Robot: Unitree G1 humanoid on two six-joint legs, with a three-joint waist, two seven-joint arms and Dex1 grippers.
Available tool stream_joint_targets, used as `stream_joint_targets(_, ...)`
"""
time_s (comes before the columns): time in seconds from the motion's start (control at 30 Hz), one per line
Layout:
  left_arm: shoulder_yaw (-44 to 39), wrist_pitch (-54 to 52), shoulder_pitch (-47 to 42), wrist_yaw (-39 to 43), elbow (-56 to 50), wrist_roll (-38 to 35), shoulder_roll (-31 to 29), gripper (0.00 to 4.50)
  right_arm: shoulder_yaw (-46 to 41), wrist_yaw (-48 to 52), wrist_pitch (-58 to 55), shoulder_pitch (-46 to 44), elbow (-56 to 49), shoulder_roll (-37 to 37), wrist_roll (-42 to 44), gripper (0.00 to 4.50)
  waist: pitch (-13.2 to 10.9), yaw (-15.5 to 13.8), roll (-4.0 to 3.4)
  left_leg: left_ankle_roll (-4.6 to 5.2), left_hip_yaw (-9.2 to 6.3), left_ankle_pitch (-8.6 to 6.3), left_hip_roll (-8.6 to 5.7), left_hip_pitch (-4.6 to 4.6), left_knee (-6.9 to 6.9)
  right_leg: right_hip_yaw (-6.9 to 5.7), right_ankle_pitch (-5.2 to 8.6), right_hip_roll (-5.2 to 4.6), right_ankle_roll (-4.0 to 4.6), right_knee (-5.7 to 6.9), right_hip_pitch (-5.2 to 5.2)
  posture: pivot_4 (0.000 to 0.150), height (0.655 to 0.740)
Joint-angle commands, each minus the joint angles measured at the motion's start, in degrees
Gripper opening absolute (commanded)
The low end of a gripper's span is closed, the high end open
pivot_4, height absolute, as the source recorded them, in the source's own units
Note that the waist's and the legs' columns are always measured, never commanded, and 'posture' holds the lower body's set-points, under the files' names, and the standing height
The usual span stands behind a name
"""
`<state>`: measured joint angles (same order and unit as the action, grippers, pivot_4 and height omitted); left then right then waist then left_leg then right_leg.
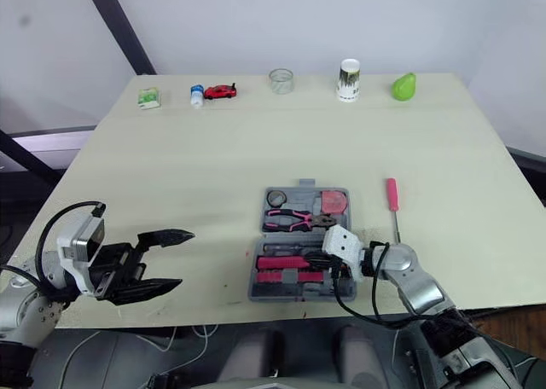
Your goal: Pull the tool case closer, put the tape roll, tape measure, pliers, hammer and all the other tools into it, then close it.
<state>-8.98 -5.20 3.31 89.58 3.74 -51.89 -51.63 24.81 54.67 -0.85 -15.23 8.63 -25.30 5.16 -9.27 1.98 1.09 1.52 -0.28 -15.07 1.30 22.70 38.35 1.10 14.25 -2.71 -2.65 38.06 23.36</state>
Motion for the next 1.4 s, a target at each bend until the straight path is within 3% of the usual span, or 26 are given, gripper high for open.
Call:
stream_joint_targets(0.03, -0.93, -0.89, -0.92, 2.92, -1.76, 0.23, 0.47, 4.50, 5.93, -0.77, -2.73, 2.22, 10.86, 0.03, -8.13, 0.08, 0.39, 0.15, 0.24, 0.00, -0.01, 0.00, 0.03, -0.20, -0.04, 0.00, 0.01, 0.04, 0.02, -0.01, -0.15, 0.150, 0.7400)
stream_joint_targets(0.2, -1.17, -2.06, -2.05, 2.92, -1.90, 1.25, 1.17, 4.50, 5.07, -2.06, -4.96, 2.58, 13.94, 2.53, -7.33, 0.08, 1.03, 0.33, 0.80, 0.00, 0.05, -0.02, 0.30, -2.19, -0.80, 0.01, 0.53, 0.05, 0.46, -0.25, -1.76, 0.150, 0.7400)
stream_joint_targets(0.3, -1.43, -2.86, -2.36, 0.95, -2.06, 2.66, 2.16, 4.50, 0.31, -4.62, -1.50, 3.53, 11.67, 4.53, -3.44, 0.08, 1.31, 0.28, 0.83, 0.00, 0.06, -0.02, 0.43, -2.37, -0.96, 0.04, 0.59, 0.08, 0.53, -0.21, -1.80, 0.150, 0.7400)
stream_joint_targets(0.47, -0.74, -2.69, -3.29, -6.79, -1.94, 7.02, 5.98, 4.50, -8.69, -7.55, 1.60, 5.97, 2.00, 5.40, 3.00, 0.08, 1.11, -0.09, 0.57, -0.01, 0.02, -0.01, 0.59, -2.12, -1.00, 0.02, 0.50, 0.28, 0.81, -0.19, -1.64, 0.150, 0.7400)
stream_joint_targets(0.7, -1.27, -6.55, -5.62, -17.18, -1.98, 10.98, 10.73, 4.50, -20.02, -13.90, -8.69, 12.60, -16.40, 4.82, 12.35, 0.08, 0.68, -1.40, 0.01, -0.02, -0.01, 0.00, 0.34, -1.03, -0.88, 0.02, 0.34, 0.09, 0.54, -0.10, -0.65, 0.150, 0.7400)
stream_joint_targets(0.8, -2.04, -7.46, -4.52, -19.39, -0.62, 12.43, 11.49, 4.50, -27.57, -14.68, -10.63, 21.37, -22.50, 0.99, 15.10, 0.88, 0.68, -1.45, 0.01, -0.02, -0.05, 0.00, 0.25, -0.83, -0.89, -0.03, 0.31, 0.05, 0.49, -0.12, -0.49, 0.150, 0.7400)
stream_joint_targets(1.0, -5.14, -6.41, -0.82, -18.59, 3.00, 14.21, 10.71, 4.50, -40.87, -13.72, -10.55, 39.68, -30.33, -2.97, 19.94, 3.80, 0.63, -1.24, -0.04, -0.01, -0.08, -0.01, 0.13, -0.75, -1.02, -0.06, 0.45, -0.05, 0.34, -0.24, -0.48, 0.150, 0.7400)
stream_joint_targets(1.07, -6.18, -5.83, 0.57, -18.11, 4.43, 14.85, 10.41, 4.50, -44.97, -13.51, -9.35, 45.43, -30.71, -2.67, 20.64, 4.47, 0.62, -1.19, -0.04, -0.01, -0.04, -0.01, 0.17, -0.80, -1.02, -0.02, 0.48, -0.05, 0.36, -0.25, -0.50, 0.150, 0.7400)
stream_joint_targets(1.27, -8.24, -4.52, 2.91, -17.14, 7.77, 16.60, 10.36, 4.50, -51.35, -13.20, -6.56, 53.32, -28.89, -1.30, 21.27, 4.47, 0.58, -1.21, 0.06, -0.01, 0.05, -0.01, 0.27, -0.90, -0.94, 0.02, 0.71, -0.12, 0.32, -0.26, -0.53, 0.150, 0.7400)
stream_joint_targets(1.4, -7.66, -3.57, 2.06, -16.78, 10.03, 17.99, 11.09, 4.50, -52.62, -13.46, -6.21, 53.53, -27.96, -1.14, 21.26, 4.47, 0.56, -1.37, 0.01, -0.02, 0.06, -0.01, 0.23, -0.87, -0.96, -0.03, 0.71, -0.29, 0.34, -0.28, -0.53, 0.150, 0.7400)
